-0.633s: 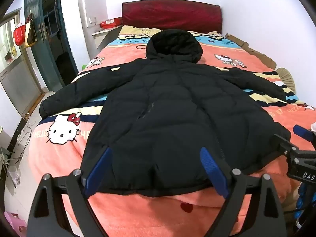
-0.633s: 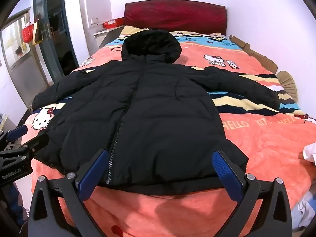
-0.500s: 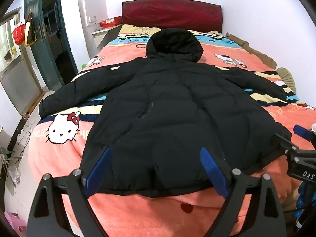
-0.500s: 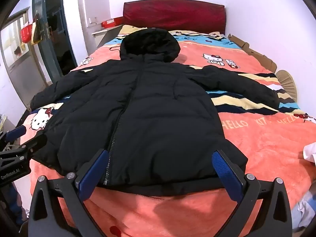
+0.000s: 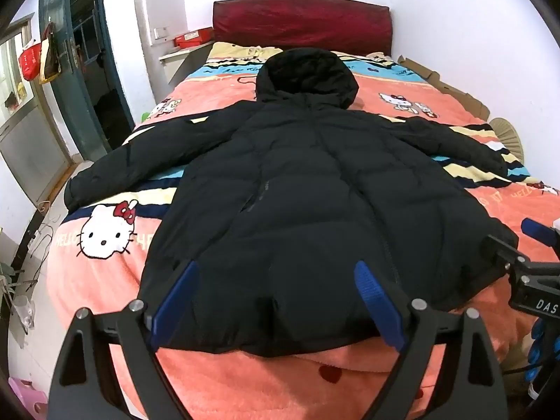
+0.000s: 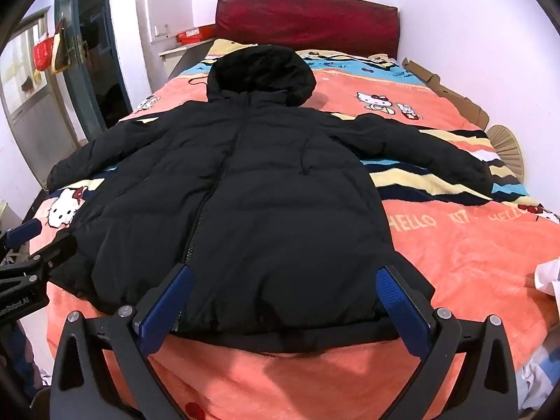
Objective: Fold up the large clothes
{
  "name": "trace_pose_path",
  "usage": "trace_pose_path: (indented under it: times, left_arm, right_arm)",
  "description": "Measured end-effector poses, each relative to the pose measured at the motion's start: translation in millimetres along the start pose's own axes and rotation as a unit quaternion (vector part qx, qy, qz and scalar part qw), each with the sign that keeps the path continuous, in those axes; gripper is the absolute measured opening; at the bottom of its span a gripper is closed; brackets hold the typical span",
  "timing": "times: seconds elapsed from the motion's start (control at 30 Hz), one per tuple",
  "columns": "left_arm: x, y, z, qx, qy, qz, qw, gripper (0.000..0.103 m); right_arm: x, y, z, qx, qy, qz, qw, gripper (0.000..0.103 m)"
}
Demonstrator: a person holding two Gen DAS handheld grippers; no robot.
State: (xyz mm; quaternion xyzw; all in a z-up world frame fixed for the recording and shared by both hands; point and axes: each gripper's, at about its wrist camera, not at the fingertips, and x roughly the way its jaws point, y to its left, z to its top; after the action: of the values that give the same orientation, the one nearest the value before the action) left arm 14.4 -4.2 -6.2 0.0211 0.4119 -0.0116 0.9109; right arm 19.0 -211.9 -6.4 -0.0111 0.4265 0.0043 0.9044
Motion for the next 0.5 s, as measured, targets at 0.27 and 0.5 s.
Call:
trace_pose_path:
  times: [0.27,0.5]
  left_arm:
    - [3,2,3,-0.006,-0.006,0.003,1.0000,0.091]
    - [4,5,6,-0.010,-0.012,0.009,0.9998,0.091]
  right_arm:
    - [0,0,3,-0.004,0.000,-0.004,1.000,0.102]
    - [0,0,11,-0.010,-0.003,-0.009,1.000,0.102]
